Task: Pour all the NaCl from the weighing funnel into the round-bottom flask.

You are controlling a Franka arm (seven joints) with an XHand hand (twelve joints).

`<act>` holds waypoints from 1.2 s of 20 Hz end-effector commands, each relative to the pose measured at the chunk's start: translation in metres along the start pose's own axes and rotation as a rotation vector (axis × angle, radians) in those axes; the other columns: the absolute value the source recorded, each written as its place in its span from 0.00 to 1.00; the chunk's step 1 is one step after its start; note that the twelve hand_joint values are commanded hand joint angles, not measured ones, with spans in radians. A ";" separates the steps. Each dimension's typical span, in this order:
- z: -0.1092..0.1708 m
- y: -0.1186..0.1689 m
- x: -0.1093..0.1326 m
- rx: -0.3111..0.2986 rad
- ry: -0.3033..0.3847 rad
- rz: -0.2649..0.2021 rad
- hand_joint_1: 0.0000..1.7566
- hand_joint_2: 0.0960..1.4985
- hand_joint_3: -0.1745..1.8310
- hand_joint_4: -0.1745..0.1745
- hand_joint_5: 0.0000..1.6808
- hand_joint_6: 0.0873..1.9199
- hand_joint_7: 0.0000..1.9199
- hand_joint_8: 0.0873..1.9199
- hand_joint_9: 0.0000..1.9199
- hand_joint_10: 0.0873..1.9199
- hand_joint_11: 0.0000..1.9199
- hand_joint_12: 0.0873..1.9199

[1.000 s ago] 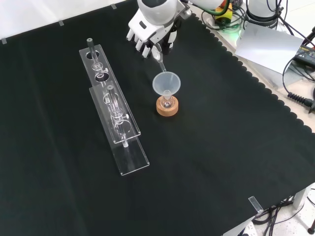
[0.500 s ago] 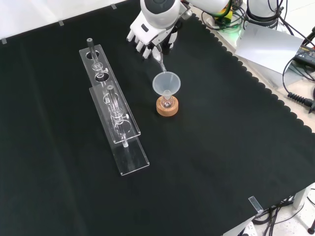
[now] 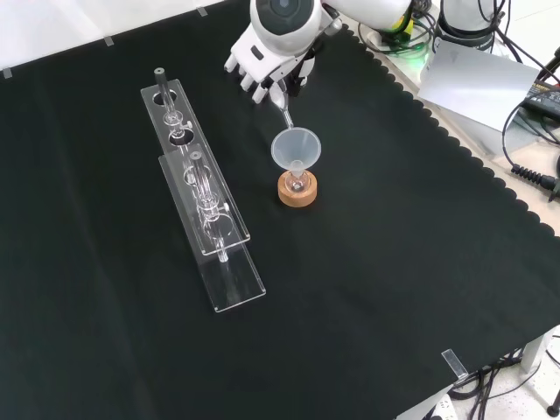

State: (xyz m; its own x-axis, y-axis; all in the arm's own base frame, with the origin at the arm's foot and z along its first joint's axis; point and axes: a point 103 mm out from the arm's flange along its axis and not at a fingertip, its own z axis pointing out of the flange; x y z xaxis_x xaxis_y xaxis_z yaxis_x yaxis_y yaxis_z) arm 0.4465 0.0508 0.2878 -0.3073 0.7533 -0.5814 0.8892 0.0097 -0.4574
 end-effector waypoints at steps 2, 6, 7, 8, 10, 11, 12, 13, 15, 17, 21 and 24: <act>-0.004 -0.002 0.001 -0.001 -0.037 0.006 0.62 0.43 0.43 1.00 0.68 0.45 0.49 0.30 0.62 0.17 0.43 0.52; -0.003 -0.001 -0.001 -0.006 -0.042 0.000 0.62 0.43 0.43 1.00 0.68 0.45 0.49 0.30 0.62 0.17 0.43 0.52; -0.004 -0.001 0.000 -0.008 -0.047 -0.001 0.62 0.43 0.43 1.00 0.68 0.45 0.49 0.30 0.62 0.17 0.43 0.52; -0.005 -0.001 0.001 -0.011 -0.054 -0.003 0.62 0.43 0.43 1.00 0.68 0.45 0.49 0.30 0.62 0.17 0.43 0.52; -0.007 -0.002 0.003 -0.014 -0.066 -0.004 0.62 0.43 0.43 1.00 0.68 0.45 0.49 0.30 0.62 0.17 0.43 0.52; -0.008 -0.001 0.003 -0.013 -0.072 -0.005 0.62 0.43 0.43 1.00 0.68 0.45 0.49 0.30 0.62 0.17 0.43 0.52; -0.008 0.000 0.003 -0.011 -0.076 -0.006 0.62 0.43 0.43 1.00 0.68 0.45 0.49 0.30 0.62 0.17 0.43 0.52; -0.009 -0.001 0.004 -0.010 -0.083 -0.005 0.62 0.43 0.43 1.00 0.68 0.45 0.49 0.30 0.62 0.17 0.43 0.52; -0.010 0.000 0.005 -0.008 -0.092 -0.003 0.62 0.43 0.43 1.00 0.68 0.45 0.49 0.30 0.62 0.17 0.43 0.52; -0.009 0.000 0.005 -0.011 -0.095 -0.006 0.62 0.43 0.43 1.00 0.68 0.45 0.49 0.30 0.62 0.17 0.43 0.52; -0.009 -0.001 0.004 -0.026 -0.064 -0.008 0.62 0.43 0.43 1.00 0.68 0.45 0.49 0.30 0.62 0.17 0.43 0.52; -0.015 -0.002 0.009 -0.030 -0.076 -0.007 0.62 0.43 0.43 1.00 0.68 0.45 0.49 0.30 0.62 0.17 0.43 0.52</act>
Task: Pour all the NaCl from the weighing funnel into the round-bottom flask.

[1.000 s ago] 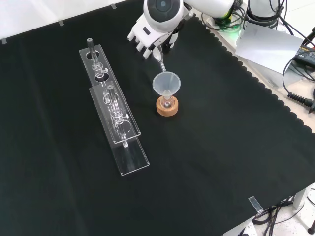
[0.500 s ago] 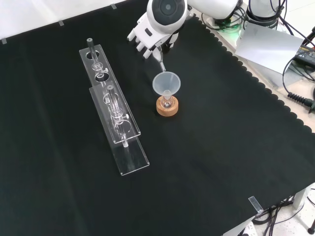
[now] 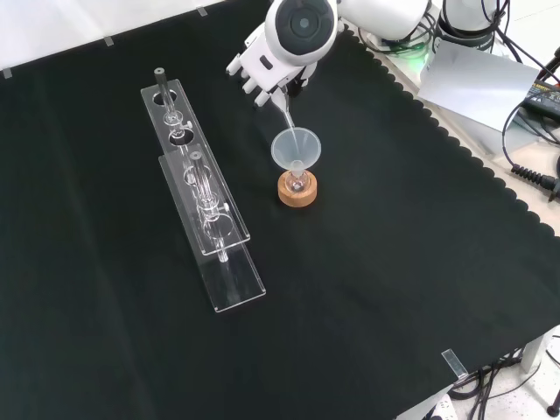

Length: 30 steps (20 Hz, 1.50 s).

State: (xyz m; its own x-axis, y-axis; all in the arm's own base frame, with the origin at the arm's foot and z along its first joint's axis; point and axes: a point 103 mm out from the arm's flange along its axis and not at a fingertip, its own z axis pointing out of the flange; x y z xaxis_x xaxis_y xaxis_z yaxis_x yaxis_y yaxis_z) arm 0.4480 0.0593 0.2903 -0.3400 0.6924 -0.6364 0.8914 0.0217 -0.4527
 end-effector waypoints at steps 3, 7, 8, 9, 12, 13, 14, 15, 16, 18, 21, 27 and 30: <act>-0.003 -0.001 -0.001 -0.007 0.000 0.004 0.62 0.43 0.43 1.00 0.68 0.46 0.49 0.31 0.61 0.17 0.43 0.52; -0.006 -0.002 0.001 -0.005 -0.029 0.009 0.62 0.43 0.43 1.00 0.68 0.46 0.49 0.31 0.61 0.17 0.43 0.52; -0.008 -0.003 0.003 -0.003 -0.035 0.014 0.62 0.43 0.43 1.00 0.68 0.46 0.49 0.31 0.61 0.17 0.43 0.52; -0.008 -0.003 0.003 -0.002 -0.035 0.016 0.62 0.43 0.43 1.00 0.68 0.46 0.49 0.31 0.61 0.17 0.43 0.52; -0.006 -0.003 0.004 0.008 -0.041 0.026 0.62 0.43 0.43 1.00 0.68 0.46 0.49 0.31 0.61 0.17 0.43 0.52; -0.005 -0.003 0.002 0.008 -0.039 0.027 0.62 0.43 0.43 1.00 0.68 0.46 0.48 0.31 0.61 0.17 0.43 0.52; -0.005 -0.003 0.002 -0.005 -0.041 0.022 0.62 0.43 0.44 1.00 0.68 0.46 0.48 0.31 0.61 0.17 0.43 0.52; -0.005 -0.003 0.002 -0.006 -0.046 0.019 0.62 0.43 0.44 1.00 0.68 0.46 0.48 0.31 0.61 0.17 0.43 0.52; -0.005 -0.003 0.001 -0.004 -0.046 0.018 0.62 0.43 0.44 1.00 0.68 0.46 0.48 0.31 0.61 0.17 0.43 0.52; -0.002 -0.003 -0.002 0.005 -0.036 0.028 0.62 0.43 0.44 1.00 0.68 0.46 0.48 0.31 0.61 0.17 0.43 0.52; -0.001 -0.004 -0.006 0.010 -0.041 0.029 0.62 0.43 0.44 1.00 0.68 0.46 0.48 0.31 0.61 0.17 0.43 0.52; -0.007 -0.001 0.002 0.002 -0.083 0.018 0.62 0.43 0.44 1.00 0.68 0.46 0.48 0.31 0.61 0.17 0.43 0.52; -0.007 -0.002 0.001 -0.008 -0.061 0.009 0.62 0.43 0.44 1.00 0.68 0.46 0.48 0.31 0.61 0.17 0.43 0.52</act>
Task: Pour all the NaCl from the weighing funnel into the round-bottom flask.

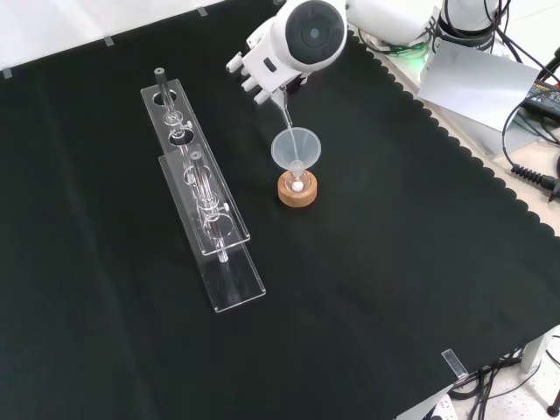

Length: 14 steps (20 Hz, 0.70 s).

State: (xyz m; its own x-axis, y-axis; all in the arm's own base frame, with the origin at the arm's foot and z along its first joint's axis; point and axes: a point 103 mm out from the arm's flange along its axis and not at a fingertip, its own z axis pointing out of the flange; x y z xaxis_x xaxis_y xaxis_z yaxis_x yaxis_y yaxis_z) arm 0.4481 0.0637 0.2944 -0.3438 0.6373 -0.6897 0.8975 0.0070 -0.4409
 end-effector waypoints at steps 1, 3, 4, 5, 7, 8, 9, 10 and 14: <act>-0.001 0.000 0.000 -0.011 0.014 -0.012 0.62 0.43 0.44 1.00 0.68 0.46 0.48 0.31 0.61 0.17 0.43 0.52; 0.001 0.001 -0.001 -0.008 0.001 -0.008 0.62 0.43 0.44 1.00 0.68 0.46 0.48 0.31 0.61 0.17 0.43 0.52; 0.004 0.002 -0.003 -0.006 -0.014 -0.004 0.62 0.43 0.44 1.00 0.68 0.46 0.48 0.31 0.61 0.17 0.43 0.52; 0.003 0.003 -0.002 0.000 -0.020 -0.001 0.62 0.43 0.44 1.00 0.68 0.46 0.48 0.31 0.61 0.17 0.43 0.52; 0.000 0.002 0.000 -0.012 -0.029 0.000 0.62 0.43 0.44 1.00 0.68 0.46 0.48 0.31 0.61 0.17 0.43 0.52; -0.001 0.002 0.001 -0.016 -0.035 -0.001 0.62 0.43 0.44 1.00 0.68 0.46 0.48 0.31 0.61 0.17 0.43 0.52; -0.002 0.000 0.001 -0.017 -0.041 0.003 0.62 0.43 0.44 1.00 0.68 0.46 0.48 0.31 0.61 0.17 0.43 0.52; -0.006 -0.001 0.005 -0.019 -0.060 0.006 0.62 0.43 0.44 1.00 0.68 0.46 0.48 0.31 0.61 0.17 0.43 0.52; -0.014 0.000 0.012 0.005 -0.086 0.032 0.62 0.43 0.44 1.00 0.68 0.46 0.48 0.31 0.61 0.17 0.43 0.52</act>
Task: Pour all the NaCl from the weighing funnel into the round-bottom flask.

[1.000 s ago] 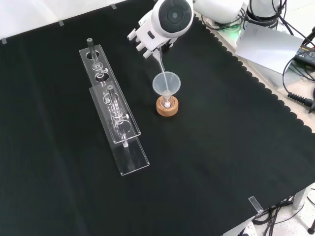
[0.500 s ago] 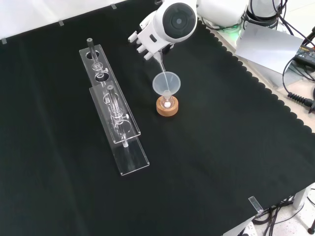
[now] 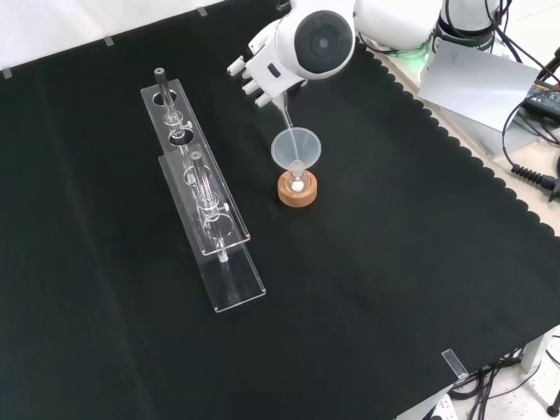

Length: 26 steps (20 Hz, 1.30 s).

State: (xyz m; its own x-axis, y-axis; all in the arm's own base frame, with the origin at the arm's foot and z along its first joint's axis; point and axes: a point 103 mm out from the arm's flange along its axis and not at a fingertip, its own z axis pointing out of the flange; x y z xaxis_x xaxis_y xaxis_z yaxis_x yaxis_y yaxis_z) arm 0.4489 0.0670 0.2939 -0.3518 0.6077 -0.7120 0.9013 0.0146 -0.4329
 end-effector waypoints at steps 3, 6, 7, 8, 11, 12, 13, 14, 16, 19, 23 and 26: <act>-0.015 -0.004 0.012 0.015 -0.061 0.029 0.62 0.43 0.44 1.00 0.68 0.46 0.48 0.31 0.61 0.17 0.43 0.52; -0.019 -0.004 0.015 0.000 -0.063 0.018 0.62 0.43 0.44 1.00 0.67 0.46 0.48 0.31 0.61 0.17 0.43 0.52; -0.020 -0.004 0.015 -0.002 -0.063 0.011 0.62 0.43 0.44 1.00 0.67 0.46 0.48 0.31 0.61 0.17 0.43 0.52; -0.020 -0.004 0.015 -0.002 -0.063 0.008 0.62 0.43 0.44 1.00 0.67 0.46 0.48 0.31 0.61 0.17 0.43 0.52; -0.019 -0.004 0.014 -0.008 -0.066 0.007 0.62 0.43 0.44 1.00 0.67 0.46 0.48 0.31 0.61 0.17 0.43 0.52; -0.018 -0.004 0.013 -0.010 -0.069 0.007 0.62 0.43 0.44 1.00 0.67 0.46 0.48 0.31 0.61 0.17 0.43 0.52; -0.018 -0.004 0.012 -0.011 -0.074 0.008 0.62 0.43 0.44 1.00 0.67 0.46 0.48 0.31 0.61 0.17 0.43 0.52; -0.018 -0.004 0.012 -0.011 -0.078 0.009 0.62 0.43 0.44 1.00 0.67 0.46 0.48 0.31 0.61 0.17 0.43 0.52; -0.019 -0.005 0.012 -0.012 -0.085 0.011 0.62 0.43 0.44 1.00 0.67 0.46 0.48 0.31 0.61 0.17 0.43 0.52; -0.018 -0.005 0.012 -0.023 -0.078 0.006 0.62 0.43 0.44 1.00 0.67 0.46 0.48 0.31 0.61 0.17 0.43 0.52; -0.017 -0.007 0.011 0.010 -0.098 0.052 0.62 0.43 0.44 1.00 0.67 0.46 0.48 0.31 0.61 0.17 0.43 0.52; -0.021 -0.007 0.014 0.002 -0.101 0.048 0.62 0.43 0.44 1.00 0.67 0.46 0.48 0.31 0.61 0.17 0.43 0.52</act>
State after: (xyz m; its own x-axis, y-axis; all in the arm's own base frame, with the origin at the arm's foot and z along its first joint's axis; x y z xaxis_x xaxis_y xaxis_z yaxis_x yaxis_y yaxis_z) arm 0.4442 0.0886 0.2988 -0.3446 0.5369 -0.7701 0.9138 0.0041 -0.4061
